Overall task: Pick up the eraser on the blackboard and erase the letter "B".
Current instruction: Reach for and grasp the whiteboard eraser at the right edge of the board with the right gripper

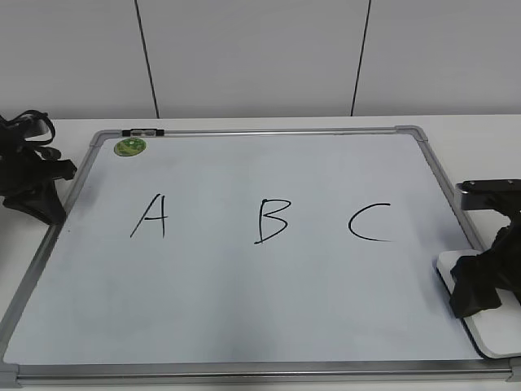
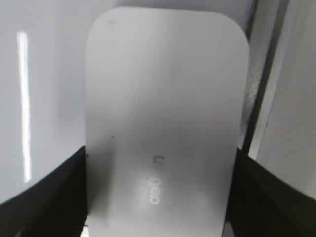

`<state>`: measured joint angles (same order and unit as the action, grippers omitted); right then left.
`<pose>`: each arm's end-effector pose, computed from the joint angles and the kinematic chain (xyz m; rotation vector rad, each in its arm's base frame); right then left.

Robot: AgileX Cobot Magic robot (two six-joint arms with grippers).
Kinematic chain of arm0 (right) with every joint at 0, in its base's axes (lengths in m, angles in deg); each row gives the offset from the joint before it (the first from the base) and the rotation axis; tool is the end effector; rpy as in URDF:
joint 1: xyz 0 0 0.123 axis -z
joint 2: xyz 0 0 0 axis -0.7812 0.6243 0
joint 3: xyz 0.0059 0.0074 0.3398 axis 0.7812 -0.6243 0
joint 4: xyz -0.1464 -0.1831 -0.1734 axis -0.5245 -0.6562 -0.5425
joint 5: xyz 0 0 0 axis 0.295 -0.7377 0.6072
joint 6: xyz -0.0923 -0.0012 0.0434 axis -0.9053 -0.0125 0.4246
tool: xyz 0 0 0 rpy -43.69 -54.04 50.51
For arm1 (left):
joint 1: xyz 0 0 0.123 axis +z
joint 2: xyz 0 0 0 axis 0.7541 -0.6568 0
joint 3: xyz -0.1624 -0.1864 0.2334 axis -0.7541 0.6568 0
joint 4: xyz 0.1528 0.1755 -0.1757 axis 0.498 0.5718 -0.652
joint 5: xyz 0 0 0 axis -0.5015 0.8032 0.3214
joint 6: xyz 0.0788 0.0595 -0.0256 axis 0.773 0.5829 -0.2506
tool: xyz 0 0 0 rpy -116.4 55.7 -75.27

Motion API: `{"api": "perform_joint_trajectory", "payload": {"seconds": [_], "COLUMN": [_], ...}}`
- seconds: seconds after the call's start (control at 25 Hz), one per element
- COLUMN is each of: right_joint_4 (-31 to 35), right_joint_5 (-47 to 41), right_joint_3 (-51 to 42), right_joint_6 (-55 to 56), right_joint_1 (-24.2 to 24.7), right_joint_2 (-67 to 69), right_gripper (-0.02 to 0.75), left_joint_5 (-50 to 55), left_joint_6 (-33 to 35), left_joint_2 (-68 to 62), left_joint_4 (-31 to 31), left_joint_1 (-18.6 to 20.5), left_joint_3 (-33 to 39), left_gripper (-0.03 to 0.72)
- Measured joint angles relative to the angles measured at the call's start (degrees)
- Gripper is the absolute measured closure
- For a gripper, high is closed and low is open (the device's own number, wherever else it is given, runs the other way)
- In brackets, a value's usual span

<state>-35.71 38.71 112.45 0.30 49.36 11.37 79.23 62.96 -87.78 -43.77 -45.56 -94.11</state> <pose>0.3045 0.0219 0.1571 -0.2384 2.9887 0.1565 0.4854 0.0034 0.1319 -0.0649 3.0041 -0.3752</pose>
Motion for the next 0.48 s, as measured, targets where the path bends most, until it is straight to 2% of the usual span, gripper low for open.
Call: {"api": "perform_joint_trajectory", "payload": {"seconds": [0.2, 0.48], "right_joint_4": [0.1, -0.1], "right_joint_5": [-1.6, -10.8], "right_joint_3": [1.0, 8.1], "right_joint_6": [0.0, 0.0], "right_joint_1": [0.0, -0.1], "right_joint_2": [0.1, 0.2], "right_gripper": [0.191, 0.192], "left_joint_5": [0.0, 0.0], "left_joint_6": [0.0, 0.0], "left_joint_2": [0.0, 0.0], "left_joint_4": [0.0, 0.0], "left_joint_1": [0.0, 0.0], "left_joint_3": [0.0, 0.0], "left_gripper": [0.666, 0.666]}}
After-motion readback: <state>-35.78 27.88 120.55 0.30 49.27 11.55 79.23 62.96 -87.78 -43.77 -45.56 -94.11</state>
